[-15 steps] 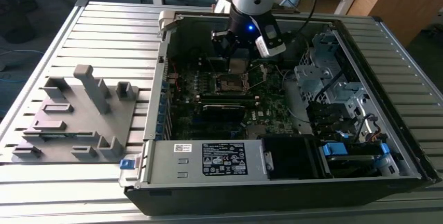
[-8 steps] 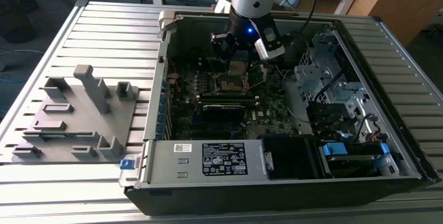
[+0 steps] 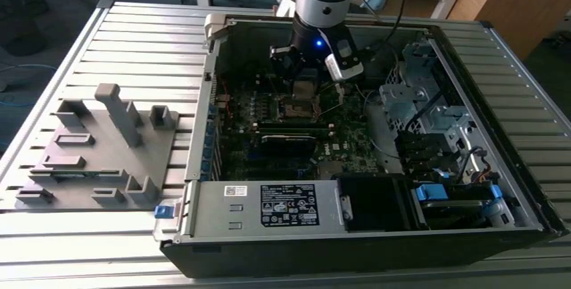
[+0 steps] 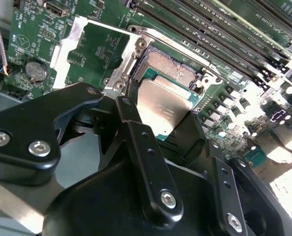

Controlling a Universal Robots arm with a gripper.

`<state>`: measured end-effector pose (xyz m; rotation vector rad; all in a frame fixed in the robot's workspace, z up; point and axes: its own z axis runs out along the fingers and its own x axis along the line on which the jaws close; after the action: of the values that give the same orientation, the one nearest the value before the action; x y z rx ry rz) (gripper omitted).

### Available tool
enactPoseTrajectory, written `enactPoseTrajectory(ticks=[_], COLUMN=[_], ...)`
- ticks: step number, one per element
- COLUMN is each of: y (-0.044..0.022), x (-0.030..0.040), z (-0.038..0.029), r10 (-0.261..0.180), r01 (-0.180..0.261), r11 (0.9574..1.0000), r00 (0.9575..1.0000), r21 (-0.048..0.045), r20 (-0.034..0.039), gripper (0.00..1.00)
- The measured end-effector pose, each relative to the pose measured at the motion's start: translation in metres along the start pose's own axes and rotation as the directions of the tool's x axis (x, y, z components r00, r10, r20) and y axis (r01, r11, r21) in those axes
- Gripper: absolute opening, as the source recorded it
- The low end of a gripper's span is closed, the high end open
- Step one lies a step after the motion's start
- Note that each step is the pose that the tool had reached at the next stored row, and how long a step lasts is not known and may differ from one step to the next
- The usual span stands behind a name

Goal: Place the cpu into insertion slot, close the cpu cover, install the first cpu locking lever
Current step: 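Place the cpu into insertion slot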

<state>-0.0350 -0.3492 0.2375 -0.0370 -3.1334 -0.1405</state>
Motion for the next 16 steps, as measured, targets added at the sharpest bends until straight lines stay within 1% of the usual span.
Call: enactPoseTrajectory(ticks=[3,10,16], y=[-0.0002,-0.0003,-0.0008], x=[0.0003,0.0004,0.0012], z=[0.0025,0.0034,0.0082], r10=[0.0,0.0,0.0], r01=[0.0,0.0,0.0], r11=[1.0,1.0,1.0], r00=[1.0,1.0,1.0], r21=[0.0009,0.0011,0.007], r20=[0.0002,0.0004,0.0004], gripper=[0.54,0.54,0.54])
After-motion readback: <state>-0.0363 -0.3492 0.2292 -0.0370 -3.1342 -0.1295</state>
